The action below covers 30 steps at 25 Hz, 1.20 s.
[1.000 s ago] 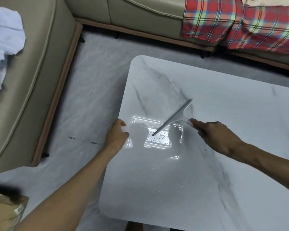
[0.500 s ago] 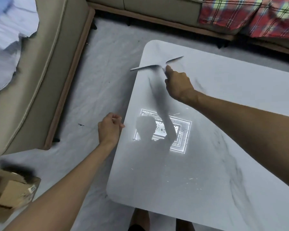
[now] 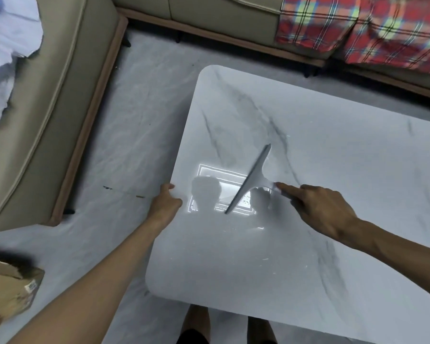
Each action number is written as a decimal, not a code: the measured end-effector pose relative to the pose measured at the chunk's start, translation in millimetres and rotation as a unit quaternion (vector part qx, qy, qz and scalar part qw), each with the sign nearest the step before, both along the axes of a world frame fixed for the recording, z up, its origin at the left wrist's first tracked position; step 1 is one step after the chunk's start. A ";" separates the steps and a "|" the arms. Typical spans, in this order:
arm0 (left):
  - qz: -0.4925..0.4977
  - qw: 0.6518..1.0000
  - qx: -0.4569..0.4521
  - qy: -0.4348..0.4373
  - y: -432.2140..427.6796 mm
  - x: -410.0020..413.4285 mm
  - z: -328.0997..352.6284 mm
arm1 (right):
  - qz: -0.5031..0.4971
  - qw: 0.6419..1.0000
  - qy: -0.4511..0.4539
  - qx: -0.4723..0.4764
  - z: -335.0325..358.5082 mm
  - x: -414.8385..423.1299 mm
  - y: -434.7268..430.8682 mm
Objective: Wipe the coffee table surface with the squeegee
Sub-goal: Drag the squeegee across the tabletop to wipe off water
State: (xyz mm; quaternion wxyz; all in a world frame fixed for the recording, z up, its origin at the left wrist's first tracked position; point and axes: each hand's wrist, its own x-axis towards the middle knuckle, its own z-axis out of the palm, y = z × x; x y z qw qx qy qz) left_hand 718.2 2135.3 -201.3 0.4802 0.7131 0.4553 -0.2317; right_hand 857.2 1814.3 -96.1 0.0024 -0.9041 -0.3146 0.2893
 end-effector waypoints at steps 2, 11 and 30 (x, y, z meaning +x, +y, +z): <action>0.046 0.999 0.008 -0.020 4.0 -5.1 3.8 | 0.000 0.999 -0.007 0.032 3.6 0.9 21.1; 0.115 0.992 0.041 -0.037 27.5 -24.7 10.4 | 0.151 0.984 -0.004 0.098 -54.1 -61.2 162.0; 0.119 0.992 0.035 -0.019 3.1 -65.2 21.9 | 0.173 0.980 0.037 0.091 -28.7 -89.2 73.4</action>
